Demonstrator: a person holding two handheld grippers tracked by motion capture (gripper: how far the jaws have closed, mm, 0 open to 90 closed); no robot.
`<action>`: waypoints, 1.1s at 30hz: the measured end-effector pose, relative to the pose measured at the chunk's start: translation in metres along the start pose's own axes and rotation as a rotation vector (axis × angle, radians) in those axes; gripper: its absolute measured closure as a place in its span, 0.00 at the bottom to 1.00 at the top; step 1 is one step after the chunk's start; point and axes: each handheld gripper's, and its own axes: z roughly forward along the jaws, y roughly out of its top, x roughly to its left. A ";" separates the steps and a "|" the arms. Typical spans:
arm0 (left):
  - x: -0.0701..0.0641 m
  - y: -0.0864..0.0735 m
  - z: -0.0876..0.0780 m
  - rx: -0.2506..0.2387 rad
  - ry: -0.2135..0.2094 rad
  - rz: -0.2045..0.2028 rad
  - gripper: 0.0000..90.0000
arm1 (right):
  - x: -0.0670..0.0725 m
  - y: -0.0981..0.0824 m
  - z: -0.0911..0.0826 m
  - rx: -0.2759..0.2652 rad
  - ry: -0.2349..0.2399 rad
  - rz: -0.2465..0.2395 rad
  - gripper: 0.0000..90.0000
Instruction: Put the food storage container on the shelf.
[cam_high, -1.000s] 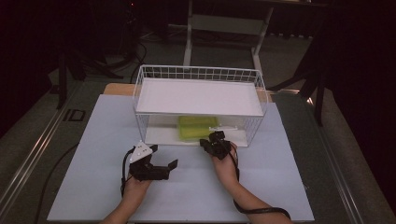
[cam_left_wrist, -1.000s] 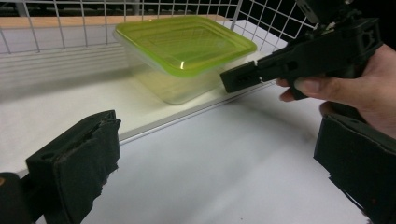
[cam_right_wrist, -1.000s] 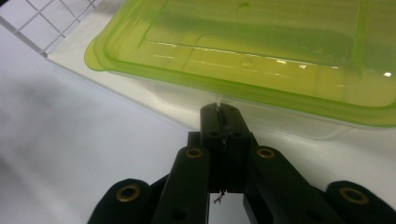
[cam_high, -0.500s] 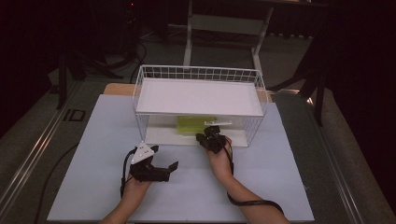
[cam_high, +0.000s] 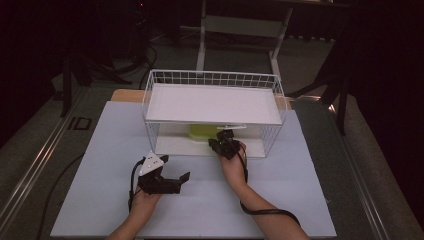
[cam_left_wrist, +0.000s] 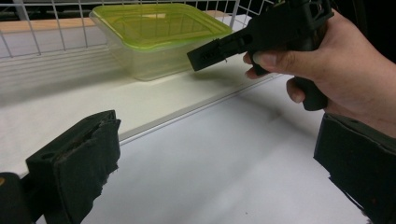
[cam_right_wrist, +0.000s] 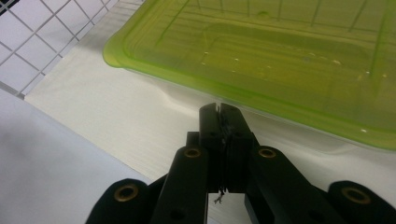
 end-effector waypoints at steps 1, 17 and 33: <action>0.000 0.000 0.000 -0.001 0.002 -0.002 0.01 | 0.000 0.000 0.000 -0.002 -0.001 0.000 0.98; 0.000 0.015 -0.006 -0.027 -0.077 0.114 0.01 | 0.018 -0.018 -0.035 -0.090 0.109 -0.070 0.40; -0.012 0.034 -0.008 -0.059 -0.154 0.106 0.01 | 0.016 -0.034 -0.091 -0.134 0.223 -0.184 0.16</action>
